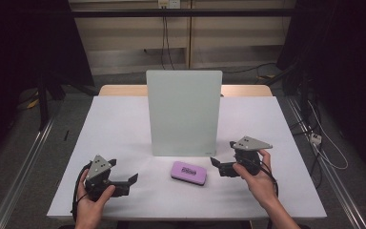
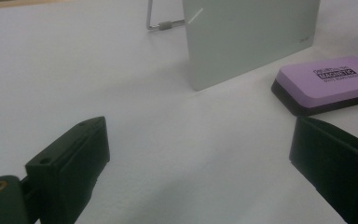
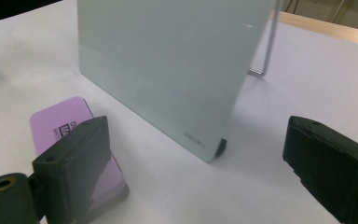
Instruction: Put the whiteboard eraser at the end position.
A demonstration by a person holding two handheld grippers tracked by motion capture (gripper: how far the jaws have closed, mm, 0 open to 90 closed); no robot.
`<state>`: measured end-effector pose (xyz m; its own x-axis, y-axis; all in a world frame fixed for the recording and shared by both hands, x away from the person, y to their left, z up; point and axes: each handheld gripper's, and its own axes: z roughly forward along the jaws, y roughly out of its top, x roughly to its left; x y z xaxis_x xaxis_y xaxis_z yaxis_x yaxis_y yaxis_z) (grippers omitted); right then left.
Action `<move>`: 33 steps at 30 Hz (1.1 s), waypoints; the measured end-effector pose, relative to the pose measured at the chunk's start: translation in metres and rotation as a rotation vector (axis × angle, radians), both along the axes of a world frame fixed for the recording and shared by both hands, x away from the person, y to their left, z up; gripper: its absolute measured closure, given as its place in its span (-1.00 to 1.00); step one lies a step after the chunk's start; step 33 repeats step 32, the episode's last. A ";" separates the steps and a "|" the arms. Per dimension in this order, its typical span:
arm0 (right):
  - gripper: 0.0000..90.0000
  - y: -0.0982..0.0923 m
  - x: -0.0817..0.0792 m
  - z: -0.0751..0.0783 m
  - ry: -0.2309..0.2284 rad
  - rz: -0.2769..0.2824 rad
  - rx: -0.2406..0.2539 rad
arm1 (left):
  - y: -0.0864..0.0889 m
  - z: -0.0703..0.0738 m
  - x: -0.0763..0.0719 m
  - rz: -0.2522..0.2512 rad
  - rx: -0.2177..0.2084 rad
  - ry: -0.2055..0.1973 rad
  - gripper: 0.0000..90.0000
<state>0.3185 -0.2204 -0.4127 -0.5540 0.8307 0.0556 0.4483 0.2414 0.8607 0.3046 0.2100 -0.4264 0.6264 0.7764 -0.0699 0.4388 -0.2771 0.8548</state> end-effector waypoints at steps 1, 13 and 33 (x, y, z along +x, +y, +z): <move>-0.82 -0.003 -0.002 -0.001 -0.006 -0.006 0.001 | 0.000 0.000 0.000 0.007 0.000 -0.003 -0.89; -0.83 -0.038 -0.027 -0.016 -0.004 -0.121 0.022 | 0.004 0.001 0.000 0.048 -0.005 -0.018 -0.90; -0.82 -0.053 -0.049 -0.028 -0.056 -0.220 0.068 | 0.005 0.001 0.000 0.044 -0.009 -0.015 -0.90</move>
